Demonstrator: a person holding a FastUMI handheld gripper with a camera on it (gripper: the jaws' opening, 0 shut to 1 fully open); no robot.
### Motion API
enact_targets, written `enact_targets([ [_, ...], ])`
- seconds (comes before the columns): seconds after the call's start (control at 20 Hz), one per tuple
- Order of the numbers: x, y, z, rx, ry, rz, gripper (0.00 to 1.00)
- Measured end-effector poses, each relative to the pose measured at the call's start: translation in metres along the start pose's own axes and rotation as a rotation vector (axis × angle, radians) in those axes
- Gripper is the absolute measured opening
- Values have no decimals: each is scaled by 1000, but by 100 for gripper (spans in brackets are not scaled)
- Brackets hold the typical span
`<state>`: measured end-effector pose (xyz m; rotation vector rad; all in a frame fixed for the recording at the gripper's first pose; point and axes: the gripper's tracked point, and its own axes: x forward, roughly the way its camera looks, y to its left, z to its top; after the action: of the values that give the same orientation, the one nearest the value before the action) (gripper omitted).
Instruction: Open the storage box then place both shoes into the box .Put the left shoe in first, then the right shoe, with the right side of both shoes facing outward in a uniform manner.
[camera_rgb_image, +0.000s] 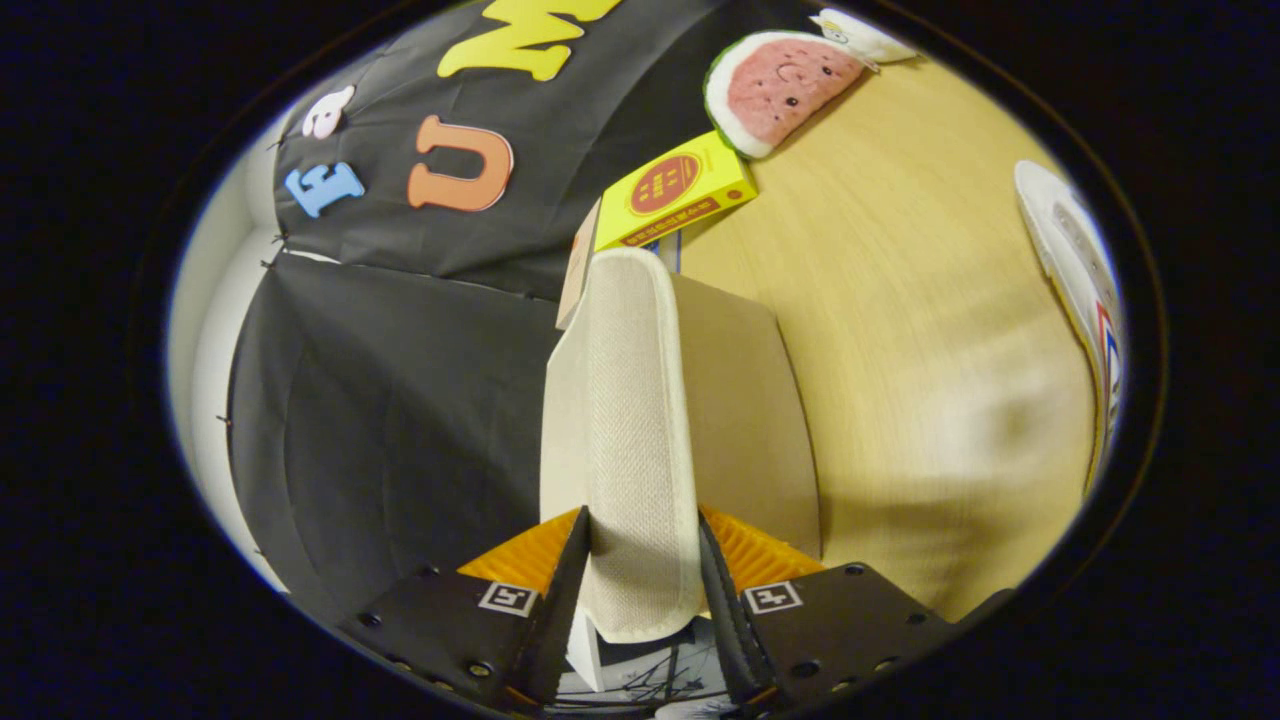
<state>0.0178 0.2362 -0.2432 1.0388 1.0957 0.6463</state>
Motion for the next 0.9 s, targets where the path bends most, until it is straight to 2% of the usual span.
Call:
enact_targets([
  [0.05, -8, 5, -7, -27, 16, -9, 59],
  [0.2, -18, 4, 1, -132, -31, -119, 16],
  [0.25, -26, 7, 9, -136, -20, -125, 1],
  [0.35, -25, 24, 1, -128, -14, -111, 0],
  [0.55, -39, 83, 1, -207, -26, -40, 0],
  [0.7, -36, 133, -11, -307, -29, -13, 0],
  [0.9, -4, 193, -32, -468, -23, 15, 0],
])
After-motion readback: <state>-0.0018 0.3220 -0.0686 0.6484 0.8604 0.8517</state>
